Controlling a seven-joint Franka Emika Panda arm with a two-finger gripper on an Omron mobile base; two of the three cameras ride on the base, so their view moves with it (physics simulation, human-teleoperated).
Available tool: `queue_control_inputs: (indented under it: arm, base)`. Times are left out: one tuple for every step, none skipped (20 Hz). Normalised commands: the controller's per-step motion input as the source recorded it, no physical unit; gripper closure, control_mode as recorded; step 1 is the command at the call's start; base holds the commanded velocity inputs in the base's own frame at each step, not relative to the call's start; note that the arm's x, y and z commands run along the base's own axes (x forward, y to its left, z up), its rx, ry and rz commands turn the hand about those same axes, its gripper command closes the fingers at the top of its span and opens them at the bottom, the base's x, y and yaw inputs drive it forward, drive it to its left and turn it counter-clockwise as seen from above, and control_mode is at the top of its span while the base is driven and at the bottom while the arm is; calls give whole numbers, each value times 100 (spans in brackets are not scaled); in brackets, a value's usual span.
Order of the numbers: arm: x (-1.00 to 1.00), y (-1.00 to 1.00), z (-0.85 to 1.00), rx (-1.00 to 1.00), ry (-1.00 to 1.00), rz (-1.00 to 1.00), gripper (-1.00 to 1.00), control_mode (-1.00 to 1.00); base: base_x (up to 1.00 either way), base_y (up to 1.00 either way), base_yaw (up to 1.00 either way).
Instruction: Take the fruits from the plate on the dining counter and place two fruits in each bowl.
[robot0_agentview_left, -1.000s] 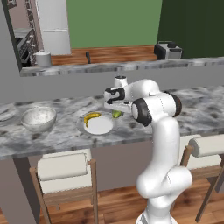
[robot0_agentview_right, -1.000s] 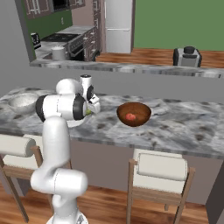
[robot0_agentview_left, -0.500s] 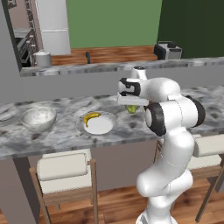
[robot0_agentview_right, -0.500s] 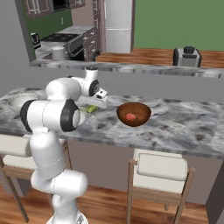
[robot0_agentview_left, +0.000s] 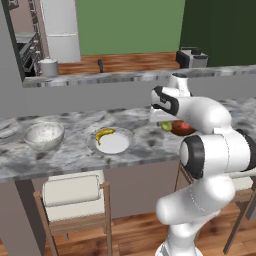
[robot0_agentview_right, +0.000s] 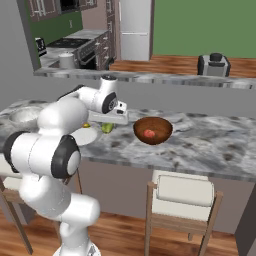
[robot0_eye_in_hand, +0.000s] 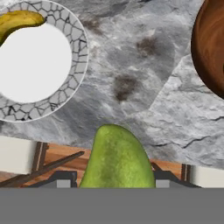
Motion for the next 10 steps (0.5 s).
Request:
queue_control_inputs:
  arm:
    - [-15,0,36,-5,0,5,100,-100]
    - [-9,0,36,-6,0,4,100,-100]
    - [-9,0,29,-5,0,2,100,-100]
    - [0,0,30,-4,0,1,100,-100]
    - [0,0,32,-5,0,0,100,-100]
    - [0,0,17,-10,-1,0,100,-100]
    - [0,0,19,-13,0,0,100,-100]
    - [-2,4,12,-13,-2,0,100,-100]
    - [-4,1,19,-11,-1,0,100,-100]
    - [-4,0,29,-7,0,0,100,-100]
  base:
    - [0,0,0]
    - [0,0,0]
    - [0,0,0]
    - [0,0,0]
    - [0,0,0]
    - [0,0,0]
    - [0,0,0]
    - [0,0,0]
    - [0,0,0]
    - [0,0,0]
